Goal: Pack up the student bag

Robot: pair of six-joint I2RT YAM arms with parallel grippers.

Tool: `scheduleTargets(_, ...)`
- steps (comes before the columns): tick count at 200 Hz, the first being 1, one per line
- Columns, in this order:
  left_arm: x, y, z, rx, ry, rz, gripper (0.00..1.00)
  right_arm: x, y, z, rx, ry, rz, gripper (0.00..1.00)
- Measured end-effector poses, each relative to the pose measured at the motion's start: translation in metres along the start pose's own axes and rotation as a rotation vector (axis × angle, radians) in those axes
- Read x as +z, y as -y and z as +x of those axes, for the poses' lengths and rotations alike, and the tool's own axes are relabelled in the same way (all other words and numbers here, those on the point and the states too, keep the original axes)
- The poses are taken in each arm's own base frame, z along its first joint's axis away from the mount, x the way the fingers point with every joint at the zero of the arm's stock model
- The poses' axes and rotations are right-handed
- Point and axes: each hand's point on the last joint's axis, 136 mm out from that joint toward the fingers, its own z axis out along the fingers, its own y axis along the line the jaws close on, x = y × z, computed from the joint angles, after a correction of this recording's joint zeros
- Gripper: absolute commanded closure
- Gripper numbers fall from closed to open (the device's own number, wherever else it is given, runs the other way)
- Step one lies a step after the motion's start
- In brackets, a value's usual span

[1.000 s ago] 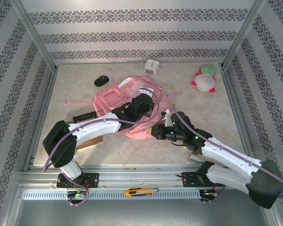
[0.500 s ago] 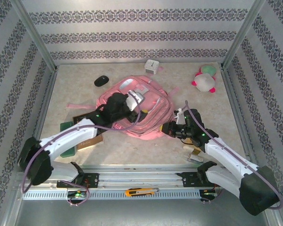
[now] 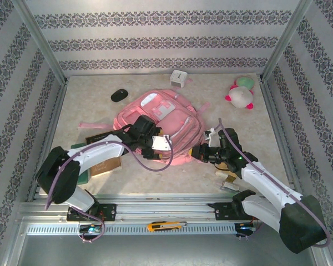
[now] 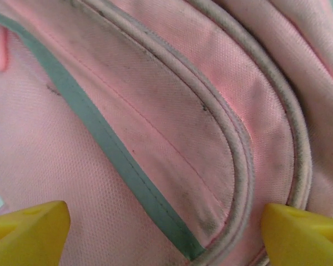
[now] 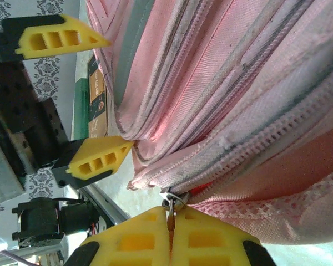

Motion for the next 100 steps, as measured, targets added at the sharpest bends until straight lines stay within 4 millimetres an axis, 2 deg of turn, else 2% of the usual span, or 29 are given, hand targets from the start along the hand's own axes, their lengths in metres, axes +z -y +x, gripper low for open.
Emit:
scheduleTargets(13, 0.003, 0.0, 0.0, 0.026, 0.002, 0.003, 0.16, 0.0, 0.0, 0.0, 0.0, -0.001, 0.0, 1.0)
scheduleTargets(37, 0.007, -0.006, -0.004, 0.042, 0.021, -0.021, 0.52, -0.001, 0.001, -0.002, 0.0, 0.005, 0.001, 1.0)
scheduleTargets(67, 0.008, -0.009, -0.008, 0.007, 0.05, -0.034, 0.9, -0.004, 0.006, -0.009, -0.001, 0.029, 0.012, 1.0)
scheduleTargets(88, 0.004, -0.014, -0.013, -0.055, 0.071, -0.055, 1.0, -0.005, 0.011, -0.013, 0.0, 0.039, 0.021, 1.0)
scheduleTargets(100, -0.004, -0.018, -0.017, -0.109, 0.085, -0.077, 1.0, -0.007, 0.013, -0.015, 0.002, 0.046, 0.018, 1.0)
